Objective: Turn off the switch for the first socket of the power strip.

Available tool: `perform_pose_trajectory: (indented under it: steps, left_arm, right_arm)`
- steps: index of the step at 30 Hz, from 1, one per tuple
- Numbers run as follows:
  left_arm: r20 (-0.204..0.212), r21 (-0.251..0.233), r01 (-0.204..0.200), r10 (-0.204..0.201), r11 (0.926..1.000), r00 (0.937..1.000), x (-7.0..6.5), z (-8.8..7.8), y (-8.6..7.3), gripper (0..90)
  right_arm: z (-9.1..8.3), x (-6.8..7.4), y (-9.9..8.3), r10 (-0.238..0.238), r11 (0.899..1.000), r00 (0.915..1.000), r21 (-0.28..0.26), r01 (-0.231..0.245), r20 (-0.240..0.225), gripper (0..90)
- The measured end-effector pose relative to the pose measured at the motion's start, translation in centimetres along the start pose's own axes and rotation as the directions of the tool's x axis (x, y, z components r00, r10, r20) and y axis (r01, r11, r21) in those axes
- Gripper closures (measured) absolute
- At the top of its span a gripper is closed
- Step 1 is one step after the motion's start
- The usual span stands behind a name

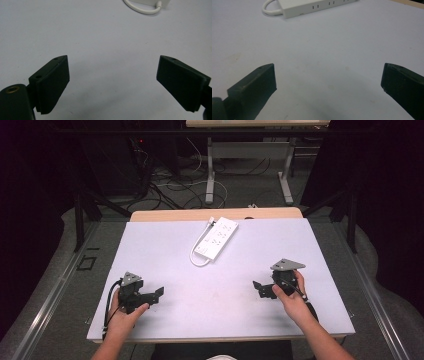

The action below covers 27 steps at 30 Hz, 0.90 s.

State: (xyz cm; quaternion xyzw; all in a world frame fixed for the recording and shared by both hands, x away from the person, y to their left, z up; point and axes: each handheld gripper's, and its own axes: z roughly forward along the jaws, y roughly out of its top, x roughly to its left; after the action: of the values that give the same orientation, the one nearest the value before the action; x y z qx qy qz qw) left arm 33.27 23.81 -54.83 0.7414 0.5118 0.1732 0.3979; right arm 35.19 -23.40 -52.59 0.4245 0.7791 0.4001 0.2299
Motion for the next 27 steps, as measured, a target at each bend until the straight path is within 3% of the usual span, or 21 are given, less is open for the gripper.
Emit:
perform_pose_trajectory:
  steps: [14, 20, 27]
  left_arm:
    - [-0.005, -0.006, -0.008, 0.008, 1.0000, 1.0000, 0.0, 0.1, -0.1, 9.0]
    - [0.000, 0.004, -0.010, 0.010, 0.9999, 1.0000, 0.1, 0.1, -0.1, 9.0]
    - [0.000, 0.004, -0.010, 0.010, 0.9999, 0.9999, 0.1, 0.1, 0.0, 9.0]
  right_arm:
    - [-1.7, -2.5, -3.2, -0.002, 1.000, 0.9971, 0.007, 0.001, 0.076, 0.0]
    - [-2.0, -3.0, -3.8, 0.012, 1.000, 0.9956, -0.008, -0.011, 0.093, 0.0]
    - [-1.9, -3.6, -4.5, 0.050, 0.999, 0.9927, 0.012, -0.052, 0.110, 0.0]
